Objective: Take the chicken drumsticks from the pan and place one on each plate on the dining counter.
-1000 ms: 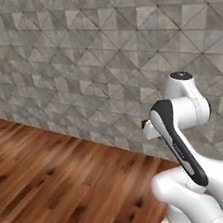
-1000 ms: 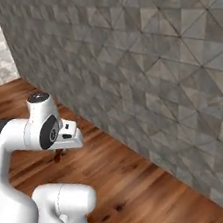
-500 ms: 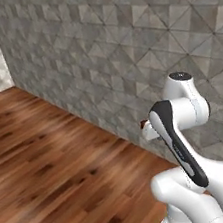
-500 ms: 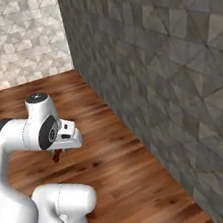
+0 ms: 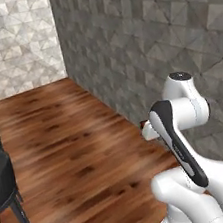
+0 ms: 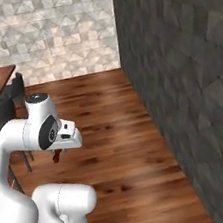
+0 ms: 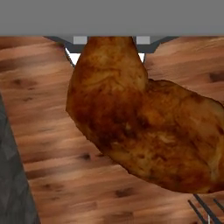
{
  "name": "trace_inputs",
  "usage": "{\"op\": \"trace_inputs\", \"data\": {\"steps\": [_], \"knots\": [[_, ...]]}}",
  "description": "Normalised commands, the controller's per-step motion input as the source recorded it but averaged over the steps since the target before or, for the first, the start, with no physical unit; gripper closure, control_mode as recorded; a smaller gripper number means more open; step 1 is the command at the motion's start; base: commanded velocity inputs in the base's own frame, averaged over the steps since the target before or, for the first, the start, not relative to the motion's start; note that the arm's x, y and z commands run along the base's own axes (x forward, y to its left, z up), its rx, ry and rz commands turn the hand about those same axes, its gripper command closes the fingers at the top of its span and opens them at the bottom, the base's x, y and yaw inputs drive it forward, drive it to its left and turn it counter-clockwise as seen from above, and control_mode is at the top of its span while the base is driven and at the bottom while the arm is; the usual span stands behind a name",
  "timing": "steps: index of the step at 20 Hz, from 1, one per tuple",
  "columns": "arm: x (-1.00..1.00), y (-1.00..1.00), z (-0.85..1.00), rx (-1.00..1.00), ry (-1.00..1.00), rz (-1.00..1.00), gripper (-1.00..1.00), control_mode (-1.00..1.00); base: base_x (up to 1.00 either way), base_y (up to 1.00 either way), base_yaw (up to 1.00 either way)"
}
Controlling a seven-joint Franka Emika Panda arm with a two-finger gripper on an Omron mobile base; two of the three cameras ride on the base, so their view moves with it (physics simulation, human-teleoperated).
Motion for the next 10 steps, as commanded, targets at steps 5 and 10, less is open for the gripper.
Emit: {"op": "trace_inputs", "data": {"steps": [5,10], "knots": [[0.0,0.0,0.0,0.0,0.0,0.0,1.0,1.0,1.0,0.0,0.49],[0.0,0.0,0.0,0.0,0.0,0.0,1.0,1.0,1.0,0.0,0.55]]}}
